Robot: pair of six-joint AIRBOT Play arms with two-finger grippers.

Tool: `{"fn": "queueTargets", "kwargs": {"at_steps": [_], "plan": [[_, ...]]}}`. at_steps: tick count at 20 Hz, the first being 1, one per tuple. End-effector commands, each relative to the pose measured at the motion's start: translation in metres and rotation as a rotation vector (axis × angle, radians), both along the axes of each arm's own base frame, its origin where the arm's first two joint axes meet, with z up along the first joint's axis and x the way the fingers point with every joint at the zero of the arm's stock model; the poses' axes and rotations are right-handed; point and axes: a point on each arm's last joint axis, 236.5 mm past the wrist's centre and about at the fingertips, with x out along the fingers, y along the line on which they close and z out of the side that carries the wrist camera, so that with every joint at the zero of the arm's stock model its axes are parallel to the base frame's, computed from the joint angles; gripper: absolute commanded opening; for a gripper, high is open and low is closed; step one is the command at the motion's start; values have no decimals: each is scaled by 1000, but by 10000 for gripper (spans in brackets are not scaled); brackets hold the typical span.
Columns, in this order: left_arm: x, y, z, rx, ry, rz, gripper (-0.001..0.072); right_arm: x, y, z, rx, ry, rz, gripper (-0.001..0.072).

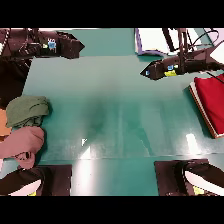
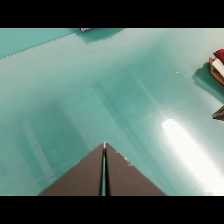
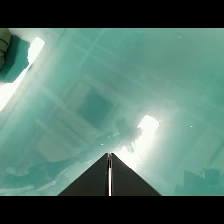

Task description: Fold the shirts.

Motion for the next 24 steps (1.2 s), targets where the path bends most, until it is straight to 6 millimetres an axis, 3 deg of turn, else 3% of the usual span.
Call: {"fn": "queueTargets", "kwargs": {"at_steps": [1,12,15,16,17,20,21,23,24], "plan": [[0,0,0,0,-1,0,29,0,0,0,1,1,0,20],[0,0,0,-1,-1,0,29,-1,1,-1,0,5,3,20],[7,2,13,-16,-60,15,29,-6,1,-4,-8,24,17,20],[13,19,8,37,-66,51,29,-8,1,-5,-11,30,21,20],[21,49,-1,95,-39,125,30,-8,1,-5,-11,33,22,20],[29,169,-47,255,157,410,29,-11,1,-7,-15,43,30,20],[25,206,-67,305,230,480,30,-11,1,-7,-15,43,30,20],[9,260,-121,375,394,551,32,-10,1,-6,-14,41,29,20],[-1,279,-150,394,470,574,115,-10,1,-6,-14,40,28,20]]}}
